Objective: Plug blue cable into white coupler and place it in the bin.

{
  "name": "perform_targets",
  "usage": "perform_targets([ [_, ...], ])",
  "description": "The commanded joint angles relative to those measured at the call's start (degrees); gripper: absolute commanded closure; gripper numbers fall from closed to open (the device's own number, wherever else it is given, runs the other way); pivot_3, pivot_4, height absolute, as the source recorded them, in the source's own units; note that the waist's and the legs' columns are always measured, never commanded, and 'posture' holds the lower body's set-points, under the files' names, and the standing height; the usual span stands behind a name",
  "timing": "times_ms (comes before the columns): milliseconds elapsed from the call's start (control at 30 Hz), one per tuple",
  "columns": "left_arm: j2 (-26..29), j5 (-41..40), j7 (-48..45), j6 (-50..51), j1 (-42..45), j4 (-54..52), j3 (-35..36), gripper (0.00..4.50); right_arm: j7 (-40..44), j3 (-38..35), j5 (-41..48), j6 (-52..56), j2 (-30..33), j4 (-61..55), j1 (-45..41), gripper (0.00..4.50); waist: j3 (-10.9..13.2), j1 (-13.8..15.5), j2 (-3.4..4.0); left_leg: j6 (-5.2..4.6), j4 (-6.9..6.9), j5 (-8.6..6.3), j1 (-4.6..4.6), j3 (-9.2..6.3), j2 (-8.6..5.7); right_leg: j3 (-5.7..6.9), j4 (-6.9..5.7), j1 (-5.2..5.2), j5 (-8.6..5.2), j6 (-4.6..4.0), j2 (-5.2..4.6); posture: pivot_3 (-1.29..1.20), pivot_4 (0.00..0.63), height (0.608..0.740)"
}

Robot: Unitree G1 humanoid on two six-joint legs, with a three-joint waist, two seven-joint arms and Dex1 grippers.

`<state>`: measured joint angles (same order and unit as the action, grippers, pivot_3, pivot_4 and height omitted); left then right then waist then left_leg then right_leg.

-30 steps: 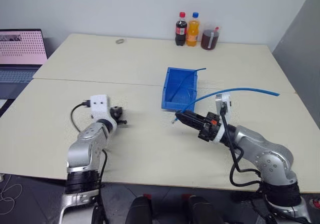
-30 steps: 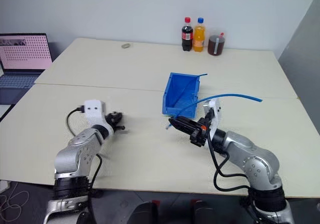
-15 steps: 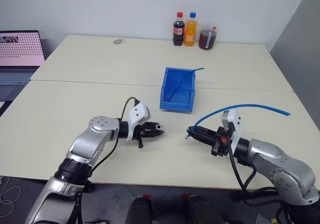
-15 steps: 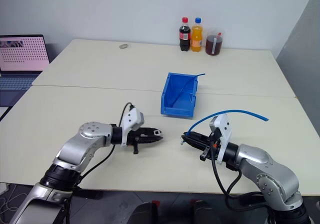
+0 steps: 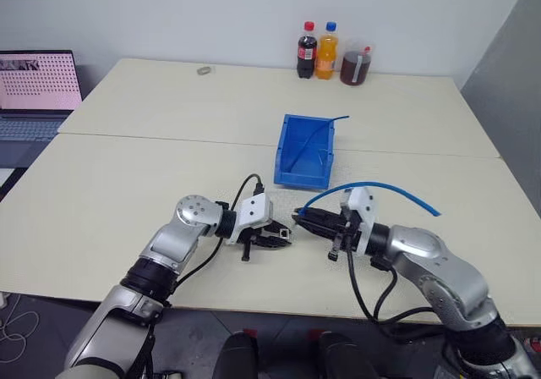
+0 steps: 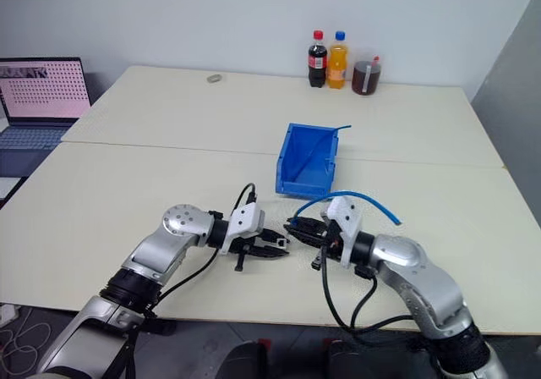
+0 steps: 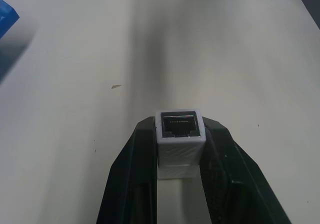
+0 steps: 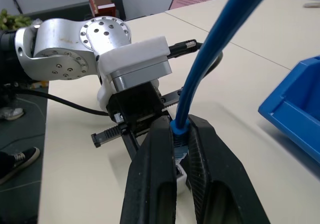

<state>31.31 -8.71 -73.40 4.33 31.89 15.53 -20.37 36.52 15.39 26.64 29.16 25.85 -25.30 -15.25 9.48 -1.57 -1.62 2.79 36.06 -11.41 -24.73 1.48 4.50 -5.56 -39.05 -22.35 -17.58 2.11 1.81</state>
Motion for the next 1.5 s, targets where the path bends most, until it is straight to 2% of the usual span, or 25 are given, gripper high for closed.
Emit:
perform_targets([
  [33, -0.3, 1.5, -1.5, -0.2, -0.4, 1.3, -1.2, 3.69, 2.7, 3.3, -5.8, -6.4, -1.7, 5.6, -3.9, 4.42, 0.0, 0.0, 0.01, 0.0, 0.0, 0.0, 0.0, 0.01, 0.0, -0.01, 0.0, 0.0, 0.0, 0.0, 0.0, 0.0, 0.15, 0.74],
  [300, -0.5, 1.7, -2.6, -0.3, -0.4, 1.5, -1.0, 3.69, 6.4, 5.9, -11.5, -12.6, -3.8, 13.3, -6.6, 4.42, 0.0, 0.0, 0.02, -0.01, 0.0, 0.0, 0.02, 0.01, 0.01, -0.01, -0.04, 0.0, 0.02, -0.04, 0.02, 0.0, 0.15, 0.74],
  [800, -0.8, 2.0, -2.4, -1.2, -0.6, 2.3, -0.8, 3.69, 10.5, 5.5, -14.6, -15.4, -2.7, 15.0, -5.1, 4.42, 0.0, -0.1, 0.03, 0.0, 0.01, 0.0, 0.03, 0.01, 0.02, 0.0, -0.06, 0.0, 0.02, -0.05, 0.02, 0.0, 0.15, 0.74],
  [1133, -0.8, 1.9, -2.2, -1.0, -0.6, 1.8, -0.6, 3.69, 13.8, 7.7, -17.9, -18.0, -1.9, 17.4, -5.4, 4.42, -0.1, -0.1, 0.06, 0.0, 0.01, 0.0, 0.11, 0.01, 0.01, 0.0, -0.08, 0.06, 0.02, -0.04, 0.02, 0.0, 0.15, 0.74],
  [1500, -1.0, 2.1, -2.4, -0.9, -0.3, 1.3, -0.6, 3.69, 17.9, 8.8, -19.6, -19.3, -2.9, 24.5, -10.4, 4.42, -0.1, -0.1, 0.09, 0.0, 0.02, 0.0, 0.21, 0.03, 0.01, -0.02, -0.13, 0.13, 0.04, -0.07, 0.02, 0.0, 0.15, 0.74],
])
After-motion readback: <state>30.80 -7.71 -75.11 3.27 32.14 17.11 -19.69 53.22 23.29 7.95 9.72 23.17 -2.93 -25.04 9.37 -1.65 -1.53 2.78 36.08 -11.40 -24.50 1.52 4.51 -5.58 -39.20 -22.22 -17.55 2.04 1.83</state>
